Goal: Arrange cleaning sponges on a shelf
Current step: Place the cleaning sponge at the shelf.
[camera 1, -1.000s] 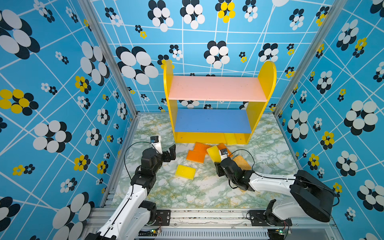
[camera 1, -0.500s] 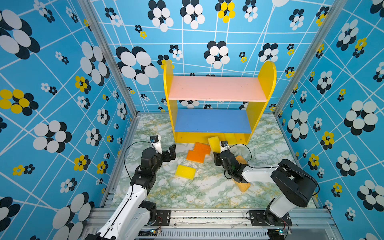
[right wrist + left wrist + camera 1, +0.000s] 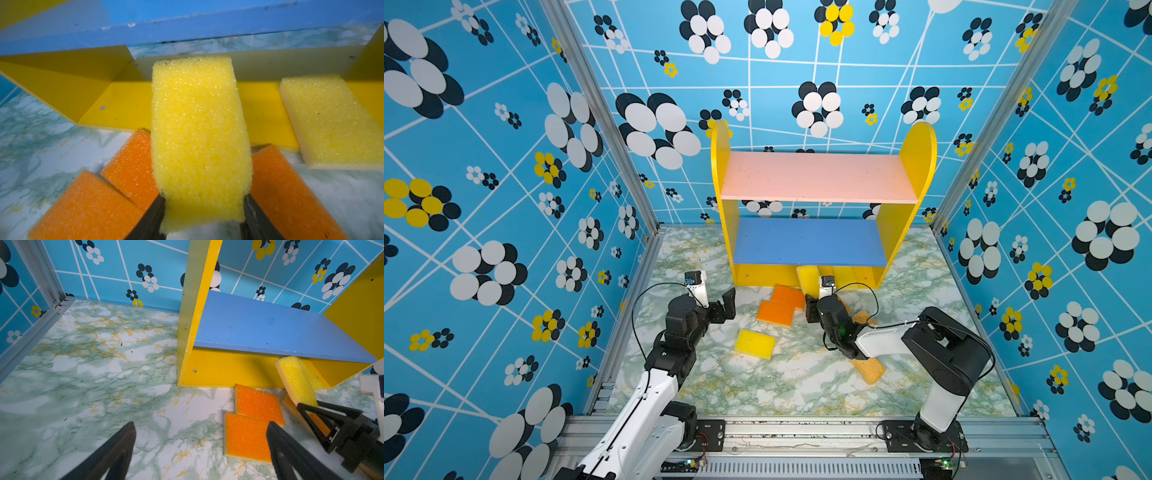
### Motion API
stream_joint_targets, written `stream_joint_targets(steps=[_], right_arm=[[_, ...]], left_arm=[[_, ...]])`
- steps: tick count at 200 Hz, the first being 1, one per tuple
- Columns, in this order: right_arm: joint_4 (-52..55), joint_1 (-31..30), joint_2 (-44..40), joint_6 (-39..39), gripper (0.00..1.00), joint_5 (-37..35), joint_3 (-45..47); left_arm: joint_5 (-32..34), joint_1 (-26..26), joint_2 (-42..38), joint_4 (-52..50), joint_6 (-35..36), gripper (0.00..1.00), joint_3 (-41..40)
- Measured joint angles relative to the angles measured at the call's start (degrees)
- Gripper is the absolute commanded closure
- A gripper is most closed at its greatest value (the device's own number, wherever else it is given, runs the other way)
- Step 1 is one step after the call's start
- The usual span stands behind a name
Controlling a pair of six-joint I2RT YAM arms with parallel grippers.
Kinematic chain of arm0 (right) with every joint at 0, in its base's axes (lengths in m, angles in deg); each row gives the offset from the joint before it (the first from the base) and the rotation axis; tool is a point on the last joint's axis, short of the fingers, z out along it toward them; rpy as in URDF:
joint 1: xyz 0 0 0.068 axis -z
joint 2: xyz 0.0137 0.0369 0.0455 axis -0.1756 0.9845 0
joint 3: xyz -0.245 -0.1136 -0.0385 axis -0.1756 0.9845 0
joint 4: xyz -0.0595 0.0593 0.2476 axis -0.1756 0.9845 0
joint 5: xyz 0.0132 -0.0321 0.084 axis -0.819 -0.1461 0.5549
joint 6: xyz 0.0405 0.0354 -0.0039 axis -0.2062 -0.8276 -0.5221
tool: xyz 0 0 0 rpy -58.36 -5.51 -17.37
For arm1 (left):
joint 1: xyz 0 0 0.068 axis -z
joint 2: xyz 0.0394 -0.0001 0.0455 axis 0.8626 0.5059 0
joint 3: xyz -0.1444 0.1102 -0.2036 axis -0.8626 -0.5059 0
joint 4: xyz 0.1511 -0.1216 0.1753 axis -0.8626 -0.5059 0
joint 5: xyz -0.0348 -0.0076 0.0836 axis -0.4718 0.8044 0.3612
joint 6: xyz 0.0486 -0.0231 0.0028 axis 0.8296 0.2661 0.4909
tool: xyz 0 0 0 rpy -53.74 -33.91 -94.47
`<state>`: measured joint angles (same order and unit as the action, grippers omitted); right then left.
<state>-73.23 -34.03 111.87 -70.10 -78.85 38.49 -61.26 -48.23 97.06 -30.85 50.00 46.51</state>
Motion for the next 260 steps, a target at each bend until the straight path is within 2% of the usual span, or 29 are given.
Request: stream_joint_targets(steps=[59, 116, 260], right_arm=[[-4.9, 0.68, 7.15, -0.81, 0.47, -2.6, -2.23], [-5.09, 0.68, 9.77, -1.29, 0.46, -4.44, -7.48], [2.71, 2.19, 14.64, -5.95, 0.45, -5.31, -14.6]], left_arm=[[0.0, 0.0, 0.33, 0.0, 0.22, 0.01, 0.0], [0.0, 0.0, 0.31, 0.02, 0.39, 0.01, 0.0], [-0.63, 0.0, 0.31, 1.14, 0.37, 0.01, 0.0]])
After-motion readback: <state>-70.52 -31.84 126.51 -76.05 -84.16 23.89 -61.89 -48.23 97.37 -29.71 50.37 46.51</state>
